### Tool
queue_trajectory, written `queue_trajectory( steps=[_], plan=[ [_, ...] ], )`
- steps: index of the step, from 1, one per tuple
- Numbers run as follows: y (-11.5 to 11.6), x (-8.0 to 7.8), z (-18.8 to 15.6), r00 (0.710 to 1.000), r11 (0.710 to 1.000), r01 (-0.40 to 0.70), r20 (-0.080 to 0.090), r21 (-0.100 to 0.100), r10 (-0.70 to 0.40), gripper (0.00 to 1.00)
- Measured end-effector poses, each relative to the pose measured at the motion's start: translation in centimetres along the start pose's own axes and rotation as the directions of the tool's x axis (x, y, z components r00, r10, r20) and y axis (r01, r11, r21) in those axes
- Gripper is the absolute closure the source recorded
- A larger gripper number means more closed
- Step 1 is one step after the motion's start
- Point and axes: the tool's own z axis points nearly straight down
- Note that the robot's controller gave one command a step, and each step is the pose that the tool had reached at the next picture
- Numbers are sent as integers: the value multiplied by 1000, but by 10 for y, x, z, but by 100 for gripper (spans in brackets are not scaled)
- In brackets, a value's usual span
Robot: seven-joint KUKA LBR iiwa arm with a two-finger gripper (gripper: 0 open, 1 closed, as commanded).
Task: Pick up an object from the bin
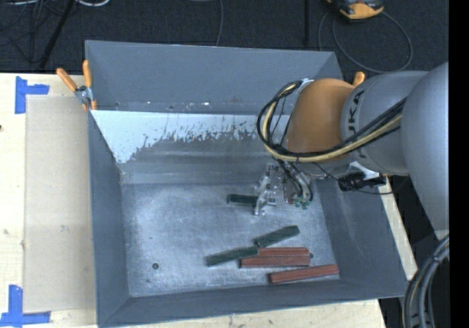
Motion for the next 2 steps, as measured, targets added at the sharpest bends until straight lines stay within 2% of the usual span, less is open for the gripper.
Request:
queue_trajectory(
  steps=[1, 2],
  plan=[
    [0, 0, 0, 1000, 1000, 1, 0, 0, -1, 100],
    [16, -1, -125, 1000, 1000, -12, -8, 0, 12, 100]
  ],
)
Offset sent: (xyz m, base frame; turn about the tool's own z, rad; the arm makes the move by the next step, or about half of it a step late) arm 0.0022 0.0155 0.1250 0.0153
